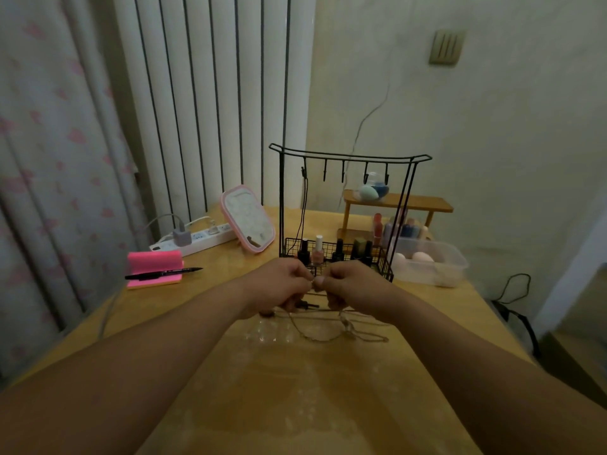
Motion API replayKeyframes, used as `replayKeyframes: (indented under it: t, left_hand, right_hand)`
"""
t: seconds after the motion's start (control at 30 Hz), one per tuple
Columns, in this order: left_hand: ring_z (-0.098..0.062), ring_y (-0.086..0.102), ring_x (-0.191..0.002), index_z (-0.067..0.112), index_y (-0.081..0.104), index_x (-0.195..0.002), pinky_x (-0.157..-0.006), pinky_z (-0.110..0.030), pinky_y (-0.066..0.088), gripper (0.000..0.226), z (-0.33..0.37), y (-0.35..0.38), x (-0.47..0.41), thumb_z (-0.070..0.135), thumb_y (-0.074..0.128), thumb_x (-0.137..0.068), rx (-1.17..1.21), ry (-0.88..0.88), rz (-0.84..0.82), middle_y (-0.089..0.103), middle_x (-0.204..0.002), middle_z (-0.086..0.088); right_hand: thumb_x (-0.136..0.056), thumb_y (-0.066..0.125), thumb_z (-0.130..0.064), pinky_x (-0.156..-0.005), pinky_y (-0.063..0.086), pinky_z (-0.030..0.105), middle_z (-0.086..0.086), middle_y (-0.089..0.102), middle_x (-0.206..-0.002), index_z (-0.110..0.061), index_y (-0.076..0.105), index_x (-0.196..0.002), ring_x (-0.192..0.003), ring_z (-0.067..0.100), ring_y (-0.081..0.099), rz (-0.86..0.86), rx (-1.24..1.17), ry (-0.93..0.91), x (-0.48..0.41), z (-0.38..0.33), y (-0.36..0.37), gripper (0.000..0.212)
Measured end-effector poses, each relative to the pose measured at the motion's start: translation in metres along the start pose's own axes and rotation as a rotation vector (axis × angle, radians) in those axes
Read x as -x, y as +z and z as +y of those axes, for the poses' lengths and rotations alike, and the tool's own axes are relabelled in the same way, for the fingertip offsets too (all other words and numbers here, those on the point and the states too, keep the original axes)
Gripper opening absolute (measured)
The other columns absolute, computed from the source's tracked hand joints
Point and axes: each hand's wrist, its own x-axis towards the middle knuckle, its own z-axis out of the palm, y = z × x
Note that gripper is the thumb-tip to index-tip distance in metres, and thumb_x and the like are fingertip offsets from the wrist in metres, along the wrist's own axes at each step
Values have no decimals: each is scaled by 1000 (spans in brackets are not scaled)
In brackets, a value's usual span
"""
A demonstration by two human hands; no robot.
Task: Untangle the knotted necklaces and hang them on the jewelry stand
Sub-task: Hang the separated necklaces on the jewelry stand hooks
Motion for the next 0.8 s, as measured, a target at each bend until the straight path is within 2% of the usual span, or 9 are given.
replayKeyframes:
  t: [0.1,0.27,0.4,0.47,0.6,0.8]
  left_hand:
    - [-13,58,-65,20,71,-101,-65,-32,53,9,-5,-2,-2,25,63,-103,-78,-12,24,63,-81,-4]
    - [-18,59,-71,14,71,-100,-69,-29,57,12,3,-22,0,25,65,-102,6,12,58,62,-86,-8]
    - [-18,56,-65,6,68,-104,-83,-42,57,16,31,-37,-2,21,63,-102,115,54,43,58,-71,-3]
    - [-16,55,-61,8,68,-105,-79,-40,58,13,50,-41,-4,19,62,-103,132,95,44,56,-67,0]
    - [-11,50,-55,5,68,-110,-56,-26,51,19,86,-45,-6,22,59,-105,54,186,52,55,-64,3]
    - [-13,47,-56,9,67,-106,-56,-28,46,19,110,-51,-9,26,59,-105,-64,208,69,55,-66,2]
  right_hand:
    - [-104,61,-32,-72,57,33,4,64,-81,-18,72,-95,-73,17,62,-4,35,14,1,-1,0,21]
    - [-103,62,-33,-73,57,33,3,63,-85,-16,73,-100,-76,20,60,29,-48,14,3,-6,-19,20]
    - [-102,64,-33,-71,53,35,3,62,-77,-14,74,-100,-72,22,57,8,-145,-7,3,-21,-42,22]
    - [-102,64,-31,-70,54,35,2,63,-76,-12,74,-100,-71,21,59,14,-174,-24,2,-32,-51,21]
    - [-103,63,-29,-69,52,33,5,55,-78,-4,71,-110,-70,20,55,-5,-199,-75,3,-53,-62,27]
    - [-106,55,-27,-64,48,28,1,51,-74,-5,71,-108,-65,15,51,31,-236,-124,8,-75,-71,27]
